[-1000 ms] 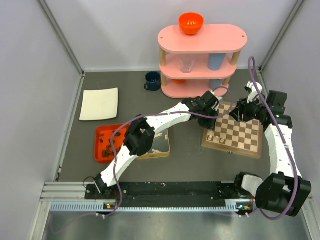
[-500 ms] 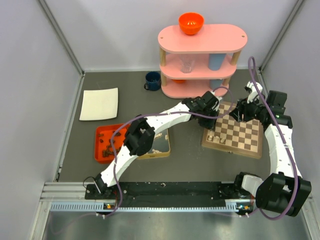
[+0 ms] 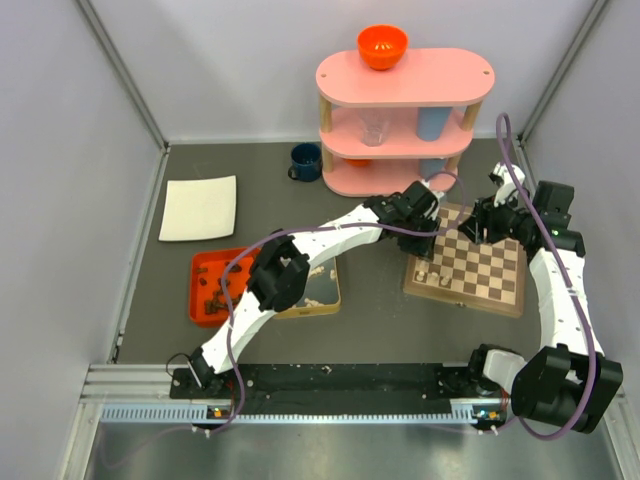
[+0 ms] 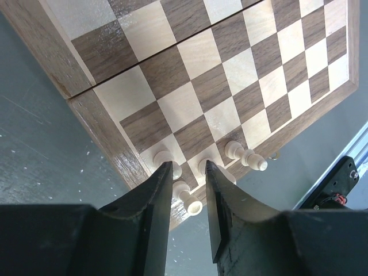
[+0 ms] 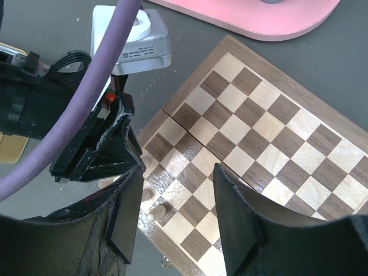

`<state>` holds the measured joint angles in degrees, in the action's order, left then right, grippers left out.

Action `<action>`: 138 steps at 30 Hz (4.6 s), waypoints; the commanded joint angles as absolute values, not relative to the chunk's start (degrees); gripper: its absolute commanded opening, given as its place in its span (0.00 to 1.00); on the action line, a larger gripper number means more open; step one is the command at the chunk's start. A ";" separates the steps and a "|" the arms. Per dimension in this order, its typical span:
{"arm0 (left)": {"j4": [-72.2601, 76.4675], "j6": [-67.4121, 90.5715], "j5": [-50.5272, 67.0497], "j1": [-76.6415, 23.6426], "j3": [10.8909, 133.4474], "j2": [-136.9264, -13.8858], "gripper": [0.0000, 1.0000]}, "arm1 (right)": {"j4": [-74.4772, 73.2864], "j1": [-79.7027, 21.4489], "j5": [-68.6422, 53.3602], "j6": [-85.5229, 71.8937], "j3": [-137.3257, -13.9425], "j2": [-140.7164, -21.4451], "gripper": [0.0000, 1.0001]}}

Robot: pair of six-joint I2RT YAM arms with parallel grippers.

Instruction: Set up the chess pieces on the board

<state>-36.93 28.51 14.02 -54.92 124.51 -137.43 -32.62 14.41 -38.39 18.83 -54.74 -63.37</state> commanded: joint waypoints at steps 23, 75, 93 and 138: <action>-14.57 10.29 17.40 -21.20 53.89 -62.43 0.90 | -58.98 -23.94 -59.53 69.52 -68.45 -77.32 0.91; -19.51 9.38 -20.76 -17.40 39.99 -27.16 0.86 | -45.09 -50.80 -26.71 51.60 -98.79 -117.17 0.03; -21.90 34.43 8.07 -17.49 35.52 -25.47 0.89 | -45.70 -49.22 -35.15 39.83 -95.28 -109.16 0.01; 29.62 65.39 46.05 -17.49 15.64 -50.80 0.44 | -45.88 -48.16 -45.79 38.85 -88.77 -99.93 0.04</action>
